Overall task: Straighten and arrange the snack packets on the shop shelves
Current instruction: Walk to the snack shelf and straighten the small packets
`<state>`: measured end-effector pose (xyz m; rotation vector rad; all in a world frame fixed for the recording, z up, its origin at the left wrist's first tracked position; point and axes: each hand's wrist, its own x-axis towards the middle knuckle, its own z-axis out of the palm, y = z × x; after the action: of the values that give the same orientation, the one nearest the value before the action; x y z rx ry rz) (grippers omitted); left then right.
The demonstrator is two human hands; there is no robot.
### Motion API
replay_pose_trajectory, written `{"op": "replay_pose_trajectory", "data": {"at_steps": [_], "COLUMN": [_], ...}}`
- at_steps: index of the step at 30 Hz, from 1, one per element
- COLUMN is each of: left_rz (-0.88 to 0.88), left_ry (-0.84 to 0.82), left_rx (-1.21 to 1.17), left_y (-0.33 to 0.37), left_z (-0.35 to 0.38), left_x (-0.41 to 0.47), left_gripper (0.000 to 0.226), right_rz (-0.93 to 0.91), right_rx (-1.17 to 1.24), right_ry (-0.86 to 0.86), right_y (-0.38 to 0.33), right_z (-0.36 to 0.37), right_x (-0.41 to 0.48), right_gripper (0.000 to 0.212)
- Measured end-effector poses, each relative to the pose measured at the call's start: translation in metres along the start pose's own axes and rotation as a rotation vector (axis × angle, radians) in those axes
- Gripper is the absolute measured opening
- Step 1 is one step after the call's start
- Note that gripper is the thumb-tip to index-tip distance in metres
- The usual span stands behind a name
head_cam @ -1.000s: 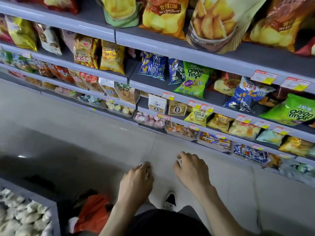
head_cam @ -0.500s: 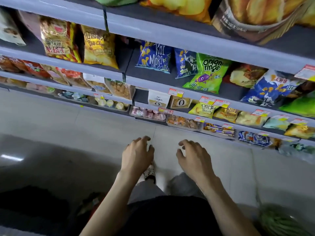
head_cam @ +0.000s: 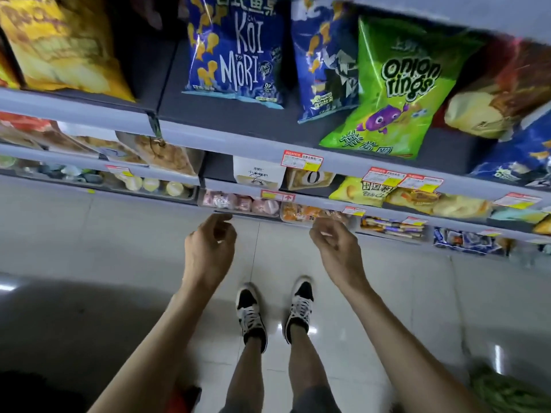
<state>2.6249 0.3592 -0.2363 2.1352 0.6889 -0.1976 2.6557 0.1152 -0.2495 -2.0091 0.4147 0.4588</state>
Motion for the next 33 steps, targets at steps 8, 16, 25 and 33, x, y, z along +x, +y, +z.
{"op": "replay_pose_trajectory", "data": {"at_steps": [8, 16, 25, 33], "left_rz": [0.090, 0.228, 0.176, 0.176], "left_ry": [0.136, 0.195, 0.225, 0.319], "left_rx": [-0.143, -0.217, -0.430, -0.653], "left_y": [-0.027, -0.033, -0.041, -0.062], "left_z": [0.058, 0.098, 0.106, 0.087], "left_x": [0.110, 0.150, 0.164, 0.153], "left_gripper": [0.029, 0.036, 0.014, 0.010], "right_rz": [0.051, 0.063, -0.050, -0.039], "right_rx": [-0.046, 0.069, 0.099, 0.199], "right_ry": [0.078, 0.147, 0.357, 0.458], "right_y": [0.035, 0.055, 0.060, 0.075], "right_z": [0.035, 0.058, 0.059, 0.065], "right_x": [0.121, 0.187, 0.206, 0.206], "right_gripper": [0.066, 0.095, 0.040, 0.026]}}
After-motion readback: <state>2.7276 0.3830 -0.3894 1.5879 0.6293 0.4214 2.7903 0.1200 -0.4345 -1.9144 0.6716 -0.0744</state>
